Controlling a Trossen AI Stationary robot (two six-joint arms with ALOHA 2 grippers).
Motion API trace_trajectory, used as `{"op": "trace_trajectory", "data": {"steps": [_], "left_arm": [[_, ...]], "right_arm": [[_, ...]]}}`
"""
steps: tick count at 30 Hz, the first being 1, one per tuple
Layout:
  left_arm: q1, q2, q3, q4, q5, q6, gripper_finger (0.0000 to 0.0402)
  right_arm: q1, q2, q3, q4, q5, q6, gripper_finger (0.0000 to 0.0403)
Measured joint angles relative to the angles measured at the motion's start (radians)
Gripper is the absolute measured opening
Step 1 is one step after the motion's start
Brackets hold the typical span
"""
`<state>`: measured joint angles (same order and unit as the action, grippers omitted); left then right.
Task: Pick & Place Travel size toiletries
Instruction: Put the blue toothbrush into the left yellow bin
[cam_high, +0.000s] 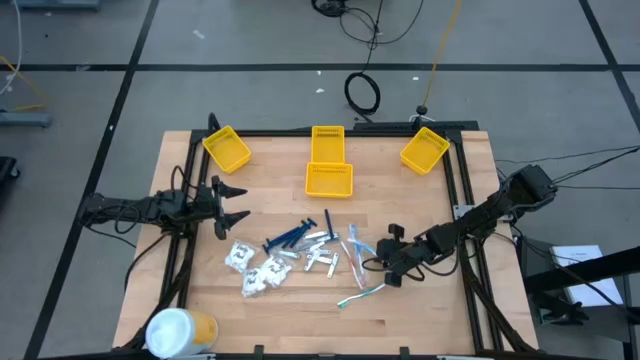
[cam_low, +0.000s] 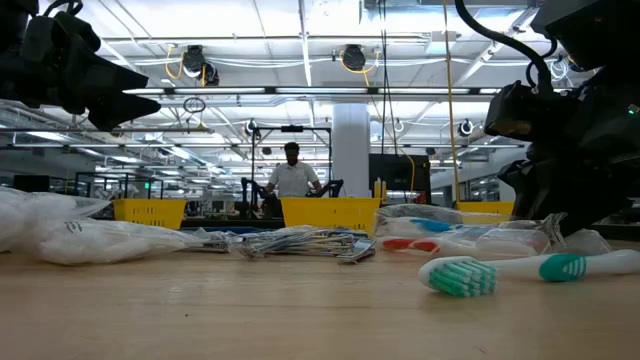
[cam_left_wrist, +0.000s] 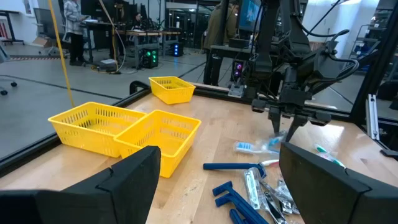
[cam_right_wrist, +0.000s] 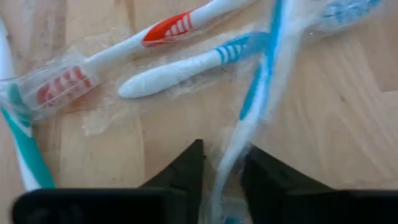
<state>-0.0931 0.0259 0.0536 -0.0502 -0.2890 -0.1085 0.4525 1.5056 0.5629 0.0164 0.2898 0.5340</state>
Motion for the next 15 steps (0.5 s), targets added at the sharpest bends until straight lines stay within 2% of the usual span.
{"op": "trace_trajectory", "data": {"steps": [5,15], "left_arm": [[0.0,0.0,0.0,0.0,0.0,0.0,0.0324],[0.0,0.0,0.0,0.0,0.0,0.0,0.0324]], "right_arm": [[-0.001,-0.05,-0.002,-0.034,-0.014,-0.061,0.0015],[-0.001,-0.338,-0.003,-0.162,0.021,-0.157,0.0014]]}}
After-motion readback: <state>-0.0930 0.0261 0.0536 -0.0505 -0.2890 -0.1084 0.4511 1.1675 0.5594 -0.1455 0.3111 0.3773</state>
